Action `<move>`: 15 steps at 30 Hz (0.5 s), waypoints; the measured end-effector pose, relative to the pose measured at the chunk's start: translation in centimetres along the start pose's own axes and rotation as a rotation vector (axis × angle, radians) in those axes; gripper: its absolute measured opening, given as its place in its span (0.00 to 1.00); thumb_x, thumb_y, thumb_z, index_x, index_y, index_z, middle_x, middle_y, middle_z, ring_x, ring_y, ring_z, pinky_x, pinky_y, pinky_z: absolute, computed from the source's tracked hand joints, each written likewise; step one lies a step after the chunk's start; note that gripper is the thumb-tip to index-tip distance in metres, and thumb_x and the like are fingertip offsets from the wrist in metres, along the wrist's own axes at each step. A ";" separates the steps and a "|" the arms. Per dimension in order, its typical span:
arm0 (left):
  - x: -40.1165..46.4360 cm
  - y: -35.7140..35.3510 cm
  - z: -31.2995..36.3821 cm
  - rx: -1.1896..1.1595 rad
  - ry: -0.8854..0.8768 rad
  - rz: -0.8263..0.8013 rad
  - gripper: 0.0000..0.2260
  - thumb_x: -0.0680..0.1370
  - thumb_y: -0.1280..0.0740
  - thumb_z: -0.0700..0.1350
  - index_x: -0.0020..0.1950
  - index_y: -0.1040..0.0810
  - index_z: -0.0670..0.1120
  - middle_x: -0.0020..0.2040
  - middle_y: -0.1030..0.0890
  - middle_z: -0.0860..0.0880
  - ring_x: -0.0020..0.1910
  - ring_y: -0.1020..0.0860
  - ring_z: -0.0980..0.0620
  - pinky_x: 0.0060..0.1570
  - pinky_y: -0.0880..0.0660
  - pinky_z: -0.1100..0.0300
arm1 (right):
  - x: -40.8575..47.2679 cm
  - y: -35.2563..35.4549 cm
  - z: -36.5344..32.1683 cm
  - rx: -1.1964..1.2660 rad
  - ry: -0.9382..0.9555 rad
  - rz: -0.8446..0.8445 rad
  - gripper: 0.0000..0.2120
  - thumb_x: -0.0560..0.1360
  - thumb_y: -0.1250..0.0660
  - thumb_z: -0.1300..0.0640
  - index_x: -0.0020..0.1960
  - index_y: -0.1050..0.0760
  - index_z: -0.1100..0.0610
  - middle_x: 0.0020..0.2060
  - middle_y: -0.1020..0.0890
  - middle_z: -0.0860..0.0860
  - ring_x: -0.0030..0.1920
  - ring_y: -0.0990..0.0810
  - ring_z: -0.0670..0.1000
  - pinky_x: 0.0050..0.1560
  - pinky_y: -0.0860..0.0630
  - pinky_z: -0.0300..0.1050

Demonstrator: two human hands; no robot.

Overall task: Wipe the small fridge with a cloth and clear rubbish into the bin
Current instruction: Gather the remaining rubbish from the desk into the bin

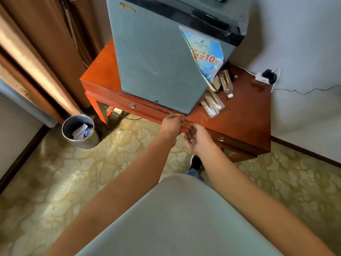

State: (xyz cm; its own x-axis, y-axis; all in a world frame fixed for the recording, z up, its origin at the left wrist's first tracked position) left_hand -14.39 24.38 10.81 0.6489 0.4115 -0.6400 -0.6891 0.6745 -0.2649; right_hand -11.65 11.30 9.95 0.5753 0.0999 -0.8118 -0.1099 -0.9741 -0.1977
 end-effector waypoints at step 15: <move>8.6 -11.5 -1.0 0.185 0.090 0.032 0.11 0.80 0.37 0.37 0.61 0.22 0.44 0.44 0.20 0.46 0.38 0.22 0.52 0.33 0.24 0.62 | 10.1 2.6 -9.3 0.100 -0.125 -0.051 0.04 0.80 0.33 0.58 0.49 0.22 0.59 0.44 0.18 0.51 0.39 0.20 0.47 0.38 0.23 0.41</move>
State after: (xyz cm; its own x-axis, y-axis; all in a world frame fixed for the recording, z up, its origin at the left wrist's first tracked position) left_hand -1.20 19.49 7.65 0.5902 0.3834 -0.7104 -0.6323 0.7667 -0.1115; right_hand 1.39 7.89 6.32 0.4772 0.1790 -0.8603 -0.1671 -0.9427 -0.2889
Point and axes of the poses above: each hand's wrist, its own x-axis towards the middle knuckle, its own y-axis out of the back of the hand, z = x × y, the point moved 10 cm from there along x, towards the middle knuckle
